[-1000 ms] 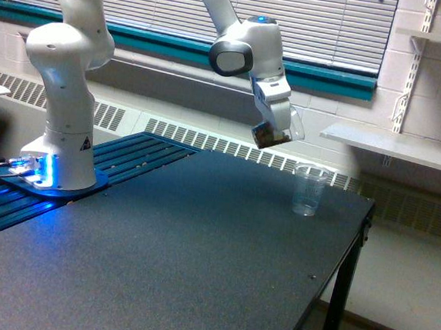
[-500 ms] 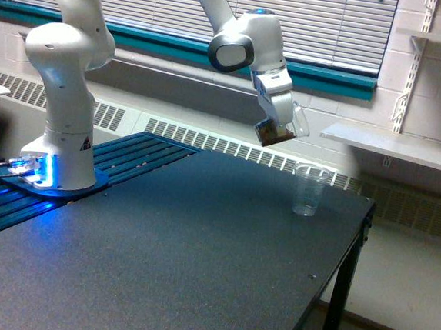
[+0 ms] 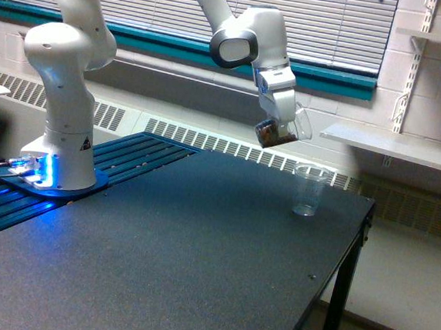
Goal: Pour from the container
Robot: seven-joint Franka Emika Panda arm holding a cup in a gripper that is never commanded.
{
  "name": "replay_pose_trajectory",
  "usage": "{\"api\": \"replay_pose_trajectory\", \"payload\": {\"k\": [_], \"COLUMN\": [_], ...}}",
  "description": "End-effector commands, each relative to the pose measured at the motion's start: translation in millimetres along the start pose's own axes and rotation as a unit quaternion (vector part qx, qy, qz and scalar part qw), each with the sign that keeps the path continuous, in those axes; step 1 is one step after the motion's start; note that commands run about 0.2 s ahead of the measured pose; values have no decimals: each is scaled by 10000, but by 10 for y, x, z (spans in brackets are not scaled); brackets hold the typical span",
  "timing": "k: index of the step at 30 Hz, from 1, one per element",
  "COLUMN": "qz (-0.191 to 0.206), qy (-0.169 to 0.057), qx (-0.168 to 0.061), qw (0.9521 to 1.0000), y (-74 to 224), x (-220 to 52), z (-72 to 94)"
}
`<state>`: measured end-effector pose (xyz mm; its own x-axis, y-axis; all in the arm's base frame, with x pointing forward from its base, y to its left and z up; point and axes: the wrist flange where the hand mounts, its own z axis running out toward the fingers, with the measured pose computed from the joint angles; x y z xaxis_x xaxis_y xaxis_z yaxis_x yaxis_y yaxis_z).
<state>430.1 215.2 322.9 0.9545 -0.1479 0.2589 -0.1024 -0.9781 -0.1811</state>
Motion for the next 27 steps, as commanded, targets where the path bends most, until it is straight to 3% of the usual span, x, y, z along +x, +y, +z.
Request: {"api": "replay_pose_trajectory", "payload": {"k": [1, 8, 27], "qz": [135, -176, -751], "qy": [139, 71, -100], "qx": [-117, -388, -810], "qw": [9997, 9991, 9938], "y": [30, 27, 13], "x": [154, 236, 405], "z": [-131, -188, -321]}}
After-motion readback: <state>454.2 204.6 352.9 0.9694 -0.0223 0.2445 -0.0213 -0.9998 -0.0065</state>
